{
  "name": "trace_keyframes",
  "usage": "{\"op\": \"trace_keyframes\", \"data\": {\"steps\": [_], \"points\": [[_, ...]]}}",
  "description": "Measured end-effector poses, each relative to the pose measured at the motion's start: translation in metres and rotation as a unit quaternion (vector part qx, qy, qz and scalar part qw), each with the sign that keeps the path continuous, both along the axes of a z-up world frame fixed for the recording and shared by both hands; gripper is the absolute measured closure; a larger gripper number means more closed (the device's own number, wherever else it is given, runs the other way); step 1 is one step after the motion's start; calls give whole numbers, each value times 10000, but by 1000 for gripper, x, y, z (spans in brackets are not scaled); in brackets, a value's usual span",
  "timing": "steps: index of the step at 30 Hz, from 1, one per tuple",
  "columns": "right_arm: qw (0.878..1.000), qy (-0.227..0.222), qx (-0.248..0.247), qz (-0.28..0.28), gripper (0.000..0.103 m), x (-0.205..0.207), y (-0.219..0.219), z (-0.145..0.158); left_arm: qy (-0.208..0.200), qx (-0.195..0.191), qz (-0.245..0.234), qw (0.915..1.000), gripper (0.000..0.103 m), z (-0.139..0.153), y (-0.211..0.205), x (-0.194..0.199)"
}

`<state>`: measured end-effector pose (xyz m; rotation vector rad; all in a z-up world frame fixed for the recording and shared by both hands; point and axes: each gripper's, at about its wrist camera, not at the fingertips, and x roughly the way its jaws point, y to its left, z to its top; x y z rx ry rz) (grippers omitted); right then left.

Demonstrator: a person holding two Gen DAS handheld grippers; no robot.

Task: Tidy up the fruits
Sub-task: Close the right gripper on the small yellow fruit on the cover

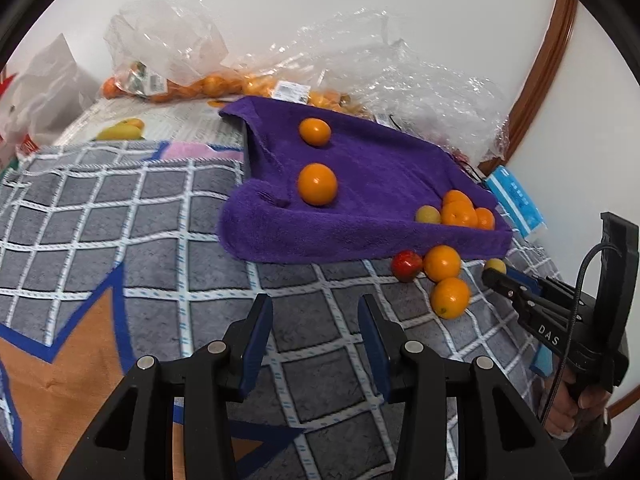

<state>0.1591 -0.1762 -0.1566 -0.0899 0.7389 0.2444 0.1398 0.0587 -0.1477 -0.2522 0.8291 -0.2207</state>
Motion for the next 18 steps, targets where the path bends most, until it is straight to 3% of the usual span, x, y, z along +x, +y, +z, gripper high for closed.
{"op": "trace_keyframes", "data": {"steps": [5,8,14,18], "points": [[9998,-116,-8,-186,79,-3,-28,-1,151,-420,-303,9985,62,9,-21,0],[9991,-29,338,-249,79,-1,-44,-2,148,-395,-443,9981,62,14,-43,8],[9979,-237,470,-383,79,-8,-61,3,190,139,-189,9995,62,11,-73,27],[9970,-197,632,-404,79,-9,-68,2,315,242,-52,9992,62,5,-75,39]]}}
